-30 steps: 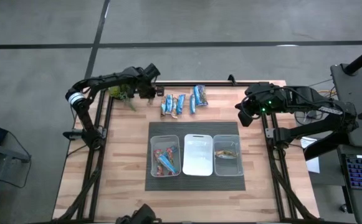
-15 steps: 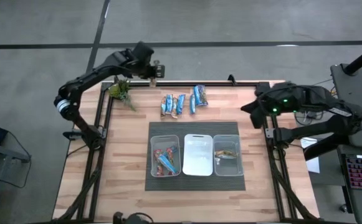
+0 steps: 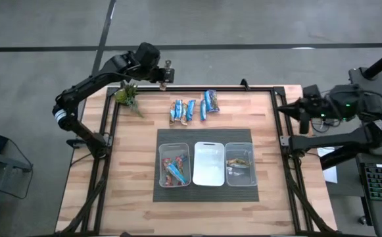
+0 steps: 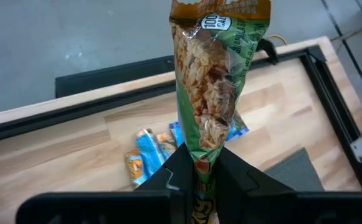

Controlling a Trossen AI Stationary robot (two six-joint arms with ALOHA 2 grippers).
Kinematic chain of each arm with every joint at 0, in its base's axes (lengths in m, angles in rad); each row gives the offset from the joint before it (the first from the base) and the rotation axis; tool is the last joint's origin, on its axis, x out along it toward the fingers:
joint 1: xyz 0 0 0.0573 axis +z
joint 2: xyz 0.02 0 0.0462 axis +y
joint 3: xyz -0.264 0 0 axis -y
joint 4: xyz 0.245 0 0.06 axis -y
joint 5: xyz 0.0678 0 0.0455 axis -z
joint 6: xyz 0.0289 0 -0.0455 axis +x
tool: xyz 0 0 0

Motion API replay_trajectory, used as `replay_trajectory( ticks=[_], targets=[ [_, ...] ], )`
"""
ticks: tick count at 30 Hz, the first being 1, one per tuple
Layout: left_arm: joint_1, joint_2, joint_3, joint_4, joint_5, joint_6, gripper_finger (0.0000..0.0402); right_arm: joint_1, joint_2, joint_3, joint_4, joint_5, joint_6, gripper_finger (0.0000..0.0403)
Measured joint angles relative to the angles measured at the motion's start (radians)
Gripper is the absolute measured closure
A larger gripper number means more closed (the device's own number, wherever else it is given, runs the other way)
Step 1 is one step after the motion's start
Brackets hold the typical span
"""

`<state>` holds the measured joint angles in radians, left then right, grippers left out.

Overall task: Pick and place Granola Bars by type
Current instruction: Put the orange granola bar into the transparent bin

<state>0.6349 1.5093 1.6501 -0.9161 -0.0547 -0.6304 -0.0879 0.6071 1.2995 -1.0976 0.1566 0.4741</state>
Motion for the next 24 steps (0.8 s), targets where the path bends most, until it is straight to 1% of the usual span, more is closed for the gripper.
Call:
replay_trajectory(
  ticks=[9,14,24],
  targets=[
    [-0.098,-0.055,0.0,0.03,0.003,0.028,0.0378,0.0,-0.116,0.0,-0.001,0.002,-0.023,0.0394],
    [-0.179,-0.098,0.035,0.038,0.005,0.054,0.0378,0.0,-0.13,0.0,0.0,0.002,-0.023,0.0394],
    [-0.378,-0.131,0.115,0.145,0.007,0.077,0.0379,0.0,-0.125,0.0,-0.001,0.002,-0.03,0.0394]
  ],
)
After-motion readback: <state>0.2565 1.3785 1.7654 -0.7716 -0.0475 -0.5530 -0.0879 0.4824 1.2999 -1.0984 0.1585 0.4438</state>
